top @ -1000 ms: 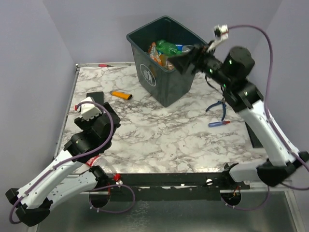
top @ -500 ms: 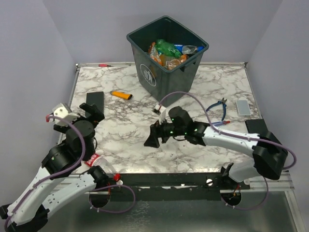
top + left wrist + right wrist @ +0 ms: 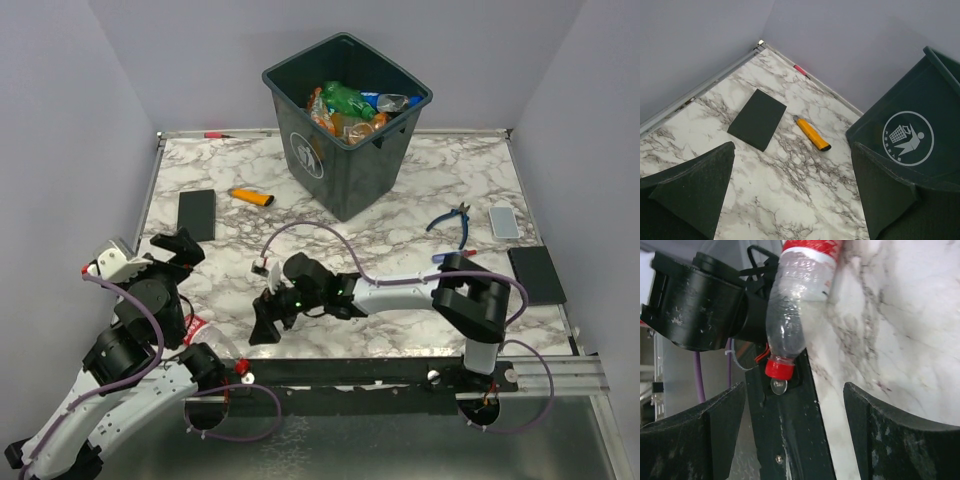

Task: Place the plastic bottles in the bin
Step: Pick up the plastic bottle from the corner of the board.

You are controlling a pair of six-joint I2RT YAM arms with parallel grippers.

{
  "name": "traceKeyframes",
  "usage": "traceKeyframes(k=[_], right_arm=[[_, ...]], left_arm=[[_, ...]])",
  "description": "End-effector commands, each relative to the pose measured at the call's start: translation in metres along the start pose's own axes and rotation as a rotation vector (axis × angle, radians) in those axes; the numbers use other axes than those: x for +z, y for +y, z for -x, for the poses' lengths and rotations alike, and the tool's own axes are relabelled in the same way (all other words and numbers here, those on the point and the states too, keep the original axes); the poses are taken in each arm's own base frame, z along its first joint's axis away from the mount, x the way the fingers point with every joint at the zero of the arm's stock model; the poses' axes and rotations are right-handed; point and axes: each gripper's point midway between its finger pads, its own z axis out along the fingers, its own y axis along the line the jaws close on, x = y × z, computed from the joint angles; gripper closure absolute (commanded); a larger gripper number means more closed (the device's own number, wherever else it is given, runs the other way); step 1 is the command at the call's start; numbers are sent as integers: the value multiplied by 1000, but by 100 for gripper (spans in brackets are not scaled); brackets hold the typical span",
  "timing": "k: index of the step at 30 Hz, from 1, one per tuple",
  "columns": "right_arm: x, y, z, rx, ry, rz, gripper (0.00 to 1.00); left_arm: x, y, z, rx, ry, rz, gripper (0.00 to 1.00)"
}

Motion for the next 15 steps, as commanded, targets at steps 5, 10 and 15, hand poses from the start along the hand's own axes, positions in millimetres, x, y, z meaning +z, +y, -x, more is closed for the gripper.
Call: traceKeyframes(k=[5,10,15], right_arm=[[50,17,-28,-51,66,25,21],[60,9,-27,-47,54,-25,26],[70,8,-29,-54,72,-44,30]], left_arm=[[1,4,-14,10,10,-9,1],[1,5,-23,-3,18,-9,1],[1,6,-24,-12,19,-10,1]])
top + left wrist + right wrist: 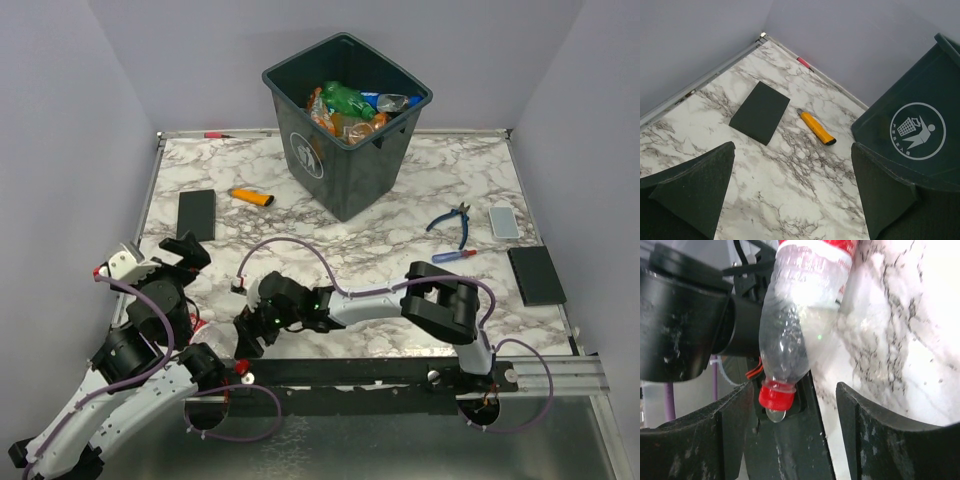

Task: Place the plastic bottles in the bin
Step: Pick up the plastic bottle from the corner of the board.

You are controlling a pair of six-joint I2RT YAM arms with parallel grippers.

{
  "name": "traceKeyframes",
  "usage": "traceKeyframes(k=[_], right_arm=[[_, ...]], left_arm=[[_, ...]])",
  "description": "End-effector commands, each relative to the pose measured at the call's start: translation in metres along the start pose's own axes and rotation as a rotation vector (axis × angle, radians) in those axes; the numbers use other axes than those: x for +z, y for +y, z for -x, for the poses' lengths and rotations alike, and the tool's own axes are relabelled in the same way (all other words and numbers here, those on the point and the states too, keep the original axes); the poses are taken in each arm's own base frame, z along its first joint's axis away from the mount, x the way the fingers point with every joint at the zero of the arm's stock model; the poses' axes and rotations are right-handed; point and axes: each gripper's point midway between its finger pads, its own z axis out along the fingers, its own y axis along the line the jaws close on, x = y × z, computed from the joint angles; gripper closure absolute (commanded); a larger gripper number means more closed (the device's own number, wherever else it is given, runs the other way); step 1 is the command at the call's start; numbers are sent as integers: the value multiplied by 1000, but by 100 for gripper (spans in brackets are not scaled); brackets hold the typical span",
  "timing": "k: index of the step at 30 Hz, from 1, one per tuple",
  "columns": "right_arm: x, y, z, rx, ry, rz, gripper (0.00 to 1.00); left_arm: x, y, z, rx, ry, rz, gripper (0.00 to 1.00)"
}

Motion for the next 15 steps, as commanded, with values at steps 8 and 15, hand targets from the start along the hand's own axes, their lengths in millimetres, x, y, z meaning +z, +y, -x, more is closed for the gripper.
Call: traceKeyframes(k=[8,15], right_arm=[[20,2,-6,-30,35,-43,33],[29,5,-33,-76,136,-61,34]], left_arm=[[-4,4,6,-55,-13,-20,1],[-4,4,9,-65,-17,-22,1]])
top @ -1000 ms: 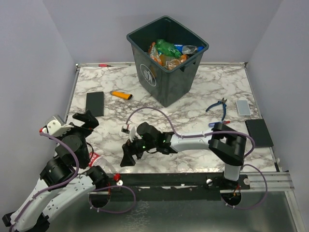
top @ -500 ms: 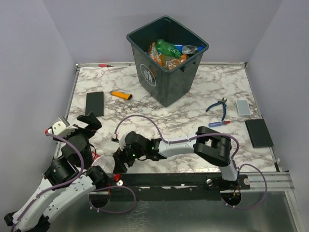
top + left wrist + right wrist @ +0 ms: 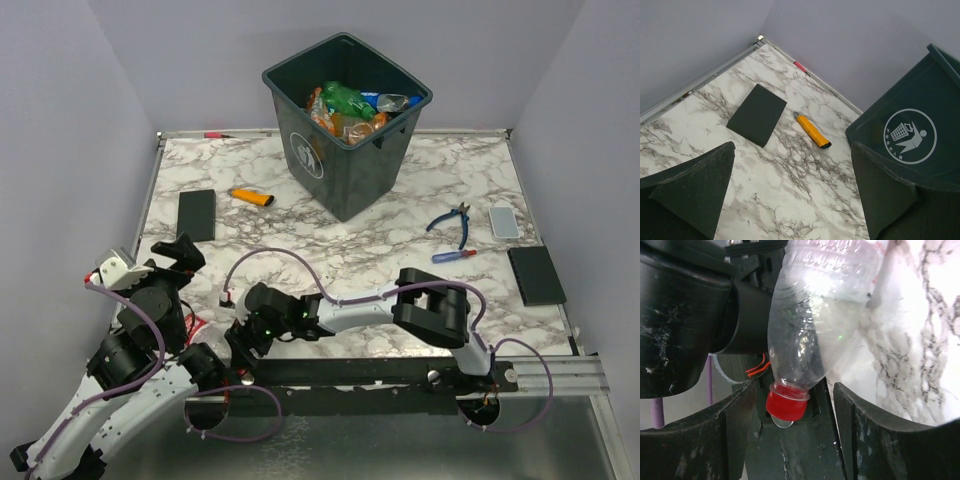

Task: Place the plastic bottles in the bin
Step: Pick up the plastic bottle from the corner of the board.

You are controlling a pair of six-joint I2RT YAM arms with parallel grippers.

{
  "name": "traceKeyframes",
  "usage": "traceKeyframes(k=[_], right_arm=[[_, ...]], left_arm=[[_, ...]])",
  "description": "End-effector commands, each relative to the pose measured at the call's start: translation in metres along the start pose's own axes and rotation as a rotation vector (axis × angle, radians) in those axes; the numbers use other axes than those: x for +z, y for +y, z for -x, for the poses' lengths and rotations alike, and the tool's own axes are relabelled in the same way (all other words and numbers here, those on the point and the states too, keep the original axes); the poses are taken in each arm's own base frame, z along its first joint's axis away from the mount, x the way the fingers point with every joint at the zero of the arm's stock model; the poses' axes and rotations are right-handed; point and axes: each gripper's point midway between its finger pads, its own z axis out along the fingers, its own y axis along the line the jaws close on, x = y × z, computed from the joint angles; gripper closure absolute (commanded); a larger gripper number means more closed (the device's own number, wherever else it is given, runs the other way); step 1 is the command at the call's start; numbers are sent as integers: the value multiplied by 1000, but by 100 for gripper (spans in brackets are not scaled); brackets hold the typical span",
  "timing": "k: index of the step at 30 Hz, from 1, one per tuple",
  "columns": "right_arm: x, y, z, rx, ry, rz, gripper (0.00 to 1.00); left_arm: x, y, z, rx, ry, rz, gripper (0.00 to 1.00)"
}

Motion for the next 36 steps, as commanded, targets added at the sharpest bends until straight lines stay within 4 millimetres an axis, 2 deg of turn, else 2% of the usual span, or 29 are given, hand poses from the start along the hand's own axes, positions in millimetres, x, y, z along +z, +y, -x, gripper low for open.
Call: traceKeyframes(k=[1,5,9,12,14,16,19,20,22,24,27,28,30,33,35,36], right_arm=[[12,-5,-27,-37,90,-43,35],[17,-12,-32,-22,111,-72,43],[15,-18,-32,-12,103,-109,60],[5,-20,-24,-13,56,-143,73],[-10,-21,-14,-22,11,-187,78],[-36,-25,-4,-37,-34,-261,80],[-90,-32,10,-72,-114,-386,84],[-110,-37,7,-72,-115,-423,86],[-153,-41,1,-75,-98,-491,88],[-195,-37,-6,-84,-60,-530,89],[-252,-16,-11,-65,-32,-553,92],[-271,-9,-13,-41,-23,-566,98],[-303,8,-12,-2,-35,-558,100],[-337,29,-15,65,-23,-546,100],[-352,40,-17,90,-5,-533,100],[-357,42,-19,101,5,-536,100]], left_arm=[[-1,-1,2,-20,-1,-12,1],[-1,-2,0,-28,5,-20,1],[-1,-3,-2,-29,9,-23,1],[-1,-4,0,-30,7,-24,1],[-1,-5,4,-24,4,-23,1],[-1,-9,9,-15,-2,-26,1],[1,-26,21,16,-10,-68,1],[2,-36,25,37,-10,-95,1],[1,-67,35,113,-11,-209,1],[-3,-110,37,254,7,-387,1],[-23,-176,16,516,81,-737,1],[-32,-193,7,582,111,-845,1],[-51,-217,-11,677,165,-1039,1],[-89,-235,-33,804,147,-1365,1],[-102,-236,-41,906,69,-1501,1],[-101,-237,-43,958,30,-1526,1]])
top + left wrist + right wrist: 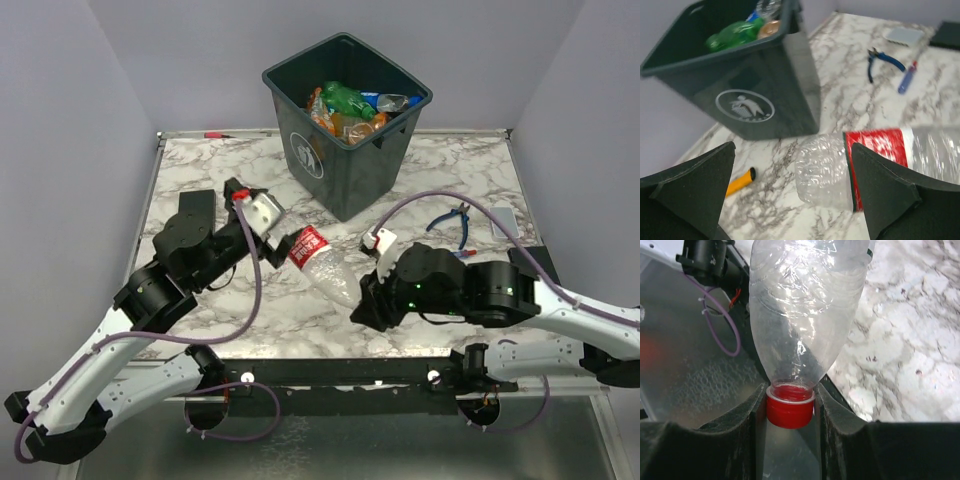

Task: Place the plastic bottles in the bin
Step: Pick up the plastic bottle from the corner of the board, then place the plastic bottle in the trash bin.

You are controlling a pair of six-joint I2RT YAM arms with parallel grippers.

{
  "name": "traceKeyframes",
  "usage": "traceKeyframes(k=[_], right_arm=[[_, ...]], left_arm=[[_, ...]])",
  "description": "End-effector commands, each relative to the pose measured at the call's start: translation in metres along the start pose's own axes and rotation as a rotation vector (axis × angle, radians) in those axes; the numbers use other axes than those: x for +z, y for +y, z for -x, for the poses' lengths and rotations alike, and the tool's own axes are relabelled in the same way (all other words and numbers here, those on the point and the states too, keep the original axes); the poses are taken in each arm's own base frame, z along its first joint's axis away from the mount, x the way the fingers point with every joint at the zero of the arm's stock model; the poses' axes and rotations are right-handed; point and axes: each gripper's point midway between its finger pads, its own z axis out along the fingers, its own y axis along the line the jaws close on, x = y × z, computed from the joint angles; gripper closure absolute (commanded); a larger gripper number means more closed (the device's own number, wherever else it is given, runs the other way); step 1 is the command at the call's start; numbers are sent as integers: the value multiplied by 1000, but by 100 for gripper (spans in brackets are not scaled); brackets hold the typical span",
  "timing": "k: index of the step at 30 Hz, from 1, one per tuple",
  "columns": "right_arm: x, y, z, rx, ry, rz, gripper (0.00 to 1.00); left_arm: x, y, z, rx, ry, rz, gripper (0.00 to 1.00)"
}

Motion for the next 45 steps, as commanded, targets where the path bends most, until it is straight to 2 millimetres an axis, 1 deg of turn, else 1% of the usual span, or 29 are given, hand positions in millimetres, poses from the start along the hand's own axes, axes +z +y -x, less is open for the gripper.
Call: traceKeyframes(k=[1,3,5,8,9,10,12,15,17,21,23,26,29,33,36,39,42,45], right_arm=[[-41,-17,-42,44,216,-85,100],[-46,-16,-44,41,240,-83,100],[-48,-18,-49,36,274,-96,100],[-48,-22,-55,24,318,-123,100],[-48,-26,-56,24,320,-143,100],[-49,-29,-55,24,315,-161,100],[-50,-32,-49,21,292,-186,100],[-50,-34,-35,8,266,-212,100],[-49,-34,-27,-8,264,-231,100],[-42,-36,-14,-45,275,-267,100],[-36,-30,-6,-60,273,-250,100],[-30,-22,2,-73,274,-220,100],[-30,-13,8,-65,260,-181,100],[-38,-3,16,-37,219,-125,100],[-47,12,27,-4,154,-41,100],[-54,24,40,26,87,28,100],[-60,29,46,49,39,60,100],[-65,33,50,67,4,88,100]], left_arm=[[-7,-58,1,406,-106,-410,1],[3,-59,-2,481,-92,-432,1],[10,-59,-2,548,-71,-456,1],[15,-52,-6,647,-4,-467,1],[16,-48,-9,692,22,-467,1],[16,-48,-12,721,41,-473,1],[15,-55,-20,758,72,-499,1],[13,-66,-43,810,163,-534,1],[12,-73,-54,859,210,-533,1],[8,-95,-60,926,224,-553,1],[9,-106,-63,964,233,-564,1],[14,-111,-72,1031,260,-561,1],[20,-107,-77,1091,280,-531,1],[20,-104,-84,1125,287,-516,2],[20,-110,-81,1090,243,-528,1],[18,-124,-67,1005,156,-560,1],[14,-136,-58,935,97,-603,1],[13,-139,-61,928,95,-620,1]])
